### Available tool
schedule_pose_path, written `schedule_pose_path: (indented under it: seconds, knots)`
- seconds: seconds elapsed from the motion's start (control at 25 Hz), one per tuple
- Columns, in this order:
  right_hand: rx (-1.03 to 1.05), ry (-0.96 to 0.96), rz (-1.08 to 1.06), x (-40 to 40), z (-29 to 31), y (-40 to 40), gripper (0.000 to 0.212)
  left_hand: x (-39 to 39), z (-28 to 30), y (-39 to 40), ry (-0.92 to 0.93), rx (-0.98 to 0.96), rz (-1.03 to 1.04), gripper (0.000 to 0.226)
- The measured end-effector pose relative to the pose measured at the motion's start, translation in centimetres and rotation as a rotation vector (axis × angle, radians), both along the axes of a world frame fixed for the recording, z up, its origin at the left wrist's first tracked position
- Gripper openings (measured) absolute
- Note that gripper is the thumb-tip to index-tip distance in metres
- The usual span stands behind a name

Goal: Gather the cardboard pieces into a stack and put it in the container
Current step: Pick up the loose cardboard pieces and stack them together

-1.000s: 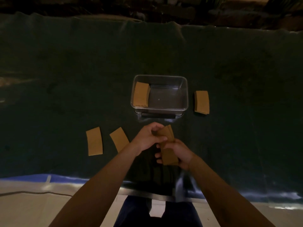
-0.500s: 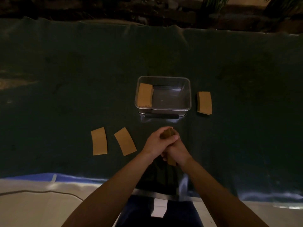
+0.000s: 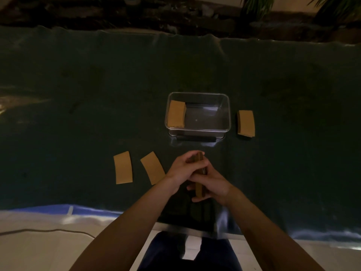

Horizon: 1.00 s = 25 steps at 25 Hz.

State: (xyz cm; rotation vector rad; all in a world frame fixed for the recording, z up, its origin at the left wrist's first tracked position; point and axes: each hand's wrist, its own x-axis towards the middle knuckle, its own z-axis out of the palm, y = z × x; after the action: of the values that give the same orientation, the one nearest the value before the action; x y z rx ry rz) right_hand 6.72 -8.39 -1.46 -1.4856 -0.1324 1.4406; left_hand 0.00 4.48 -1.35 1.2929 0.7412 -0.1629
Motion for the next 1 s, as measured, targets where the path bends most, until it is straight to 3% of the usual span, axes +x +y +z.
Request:
schedule_pose_path:
  seconds: [0.28,0.44,0.52,0.64,0.76,0.88,1.0]
  knots:
    - [-0.045,-0.003,-0.025,-1.0,0.3,1.0,0.057,-1.1,-0.3,0.4,-0.033,0.077,0.022,0.034]
    - [-0.063,-0.117,-0.059,-1.8,-0.1,2.6,0.031,-1.8,-0.7,0.6,-0.015,0.087,0.025,0.035]
    - [-0.133,-0.102,-0.141,-1.7,0.0,3.3,0.029,-2.4,-1.4,2.2,0.004,0.126,0.026,0.049]
    - [-0.193,-0.045,-0.275,-0.8,-0.3,3.4,0.042,-3.8,-3.9,6.7,0.322,0.436,0.074,0.070]
    - [-0.197,-0.034,-0.302,-0.3,-0.5,2.7,0.037,-5.4,-6.4,9.5,0.712,0.770,-0.098,0.083]
    - [-0.200,-0.022,-0.307,-0.5,-1.3,2.1,0.036,-5.5,-7.7,9.6,0.739,0.952,-0.182,0.077]
    - [-0.218,-0.017,-0.341,-0.5,-1.8,2.2,0.037,-5.5,-8.2,9.8,0.697,1.034,-0.113,0.063]
